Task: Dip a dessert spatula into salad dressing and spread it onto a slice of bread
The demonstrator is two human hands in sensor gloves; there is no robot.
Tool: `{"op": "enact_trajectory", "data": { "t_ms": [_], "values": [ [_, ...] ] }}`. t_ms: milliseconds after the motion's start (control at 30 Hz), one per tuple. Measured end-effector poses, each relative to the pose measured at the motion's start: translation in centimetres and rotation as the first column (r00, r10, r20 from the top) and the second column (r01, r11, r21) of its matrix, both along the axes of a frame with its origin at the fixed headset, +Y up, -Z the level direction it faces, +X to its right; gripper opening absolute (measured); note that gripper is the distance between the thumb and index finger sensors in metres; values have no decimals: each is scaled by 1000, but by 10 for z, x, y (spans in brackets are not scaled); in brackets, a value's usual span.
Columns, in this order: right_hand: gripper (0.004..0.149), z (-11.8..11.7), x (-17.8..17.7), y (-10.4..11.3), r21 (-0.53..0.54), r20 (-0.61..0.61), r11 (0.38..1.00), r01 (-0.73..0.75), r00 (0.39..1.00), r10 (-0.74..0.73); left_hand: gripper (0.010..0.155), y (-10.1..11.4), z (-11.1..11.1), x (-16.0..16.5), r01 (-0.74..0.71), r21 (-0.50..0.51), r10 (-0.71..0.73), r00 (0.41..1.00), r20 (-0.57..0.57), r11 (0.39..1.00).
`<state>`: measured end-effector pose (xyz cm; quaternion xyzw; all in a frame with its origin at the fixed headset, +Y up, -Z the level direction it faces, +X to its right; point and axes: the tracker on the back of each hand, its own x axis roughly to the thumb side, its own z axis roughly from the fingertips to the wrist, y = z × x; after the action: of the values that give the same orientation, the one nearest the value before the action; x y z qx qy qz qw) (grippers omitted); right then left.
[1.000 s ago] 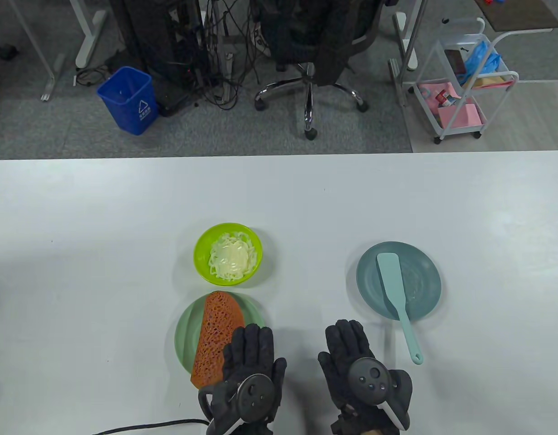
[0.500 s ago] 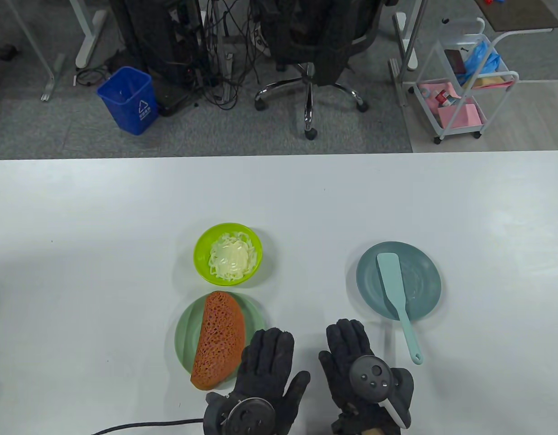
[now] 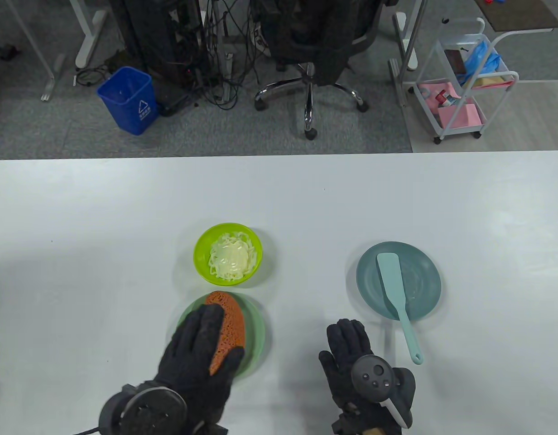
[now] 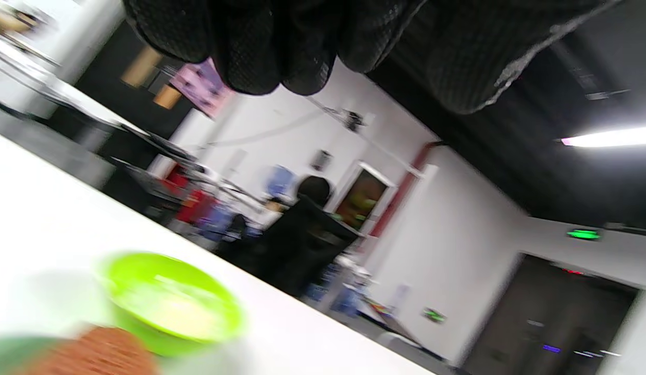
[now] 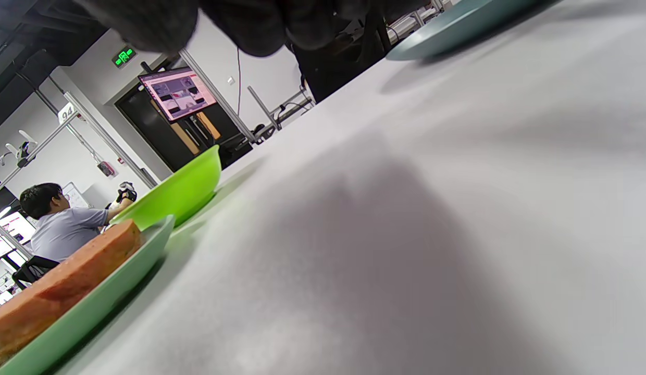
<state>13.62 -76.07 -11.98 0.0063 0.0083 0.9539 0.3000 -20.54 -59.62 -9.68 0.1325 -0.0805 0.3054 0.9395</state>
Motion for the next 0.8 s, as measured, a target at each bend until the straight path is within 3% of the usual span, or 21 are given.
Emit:
{"op": "enact_trajectory", "data": {
  "t_ms": [133, 300, 500, 800],
  "values": [
    [60, -1, 1, 0, -3, 1, 1000, 9, 1000, -9, 71, -28, -25, -59, -5, -120, -19, 981, -192, 993],
    [60, -3, 2, -2, -21, -5, 1000, 16, 1000, -16, 71, -80, -36, -97, -56, -240, -14, 959, -281, 969],
    [61, -3, 2, -2, -25, -2, 1000, 19, 1000, -19, 68, -132, -49, -104, -63, -400, -61, 955, -289, 914],
    [61, -3, 3, -2, -21, 3, 999, 25, 1000, -25, 61, -160, -66, -92, 19, -521, -197, 937, -288, 853]
  ]
}}
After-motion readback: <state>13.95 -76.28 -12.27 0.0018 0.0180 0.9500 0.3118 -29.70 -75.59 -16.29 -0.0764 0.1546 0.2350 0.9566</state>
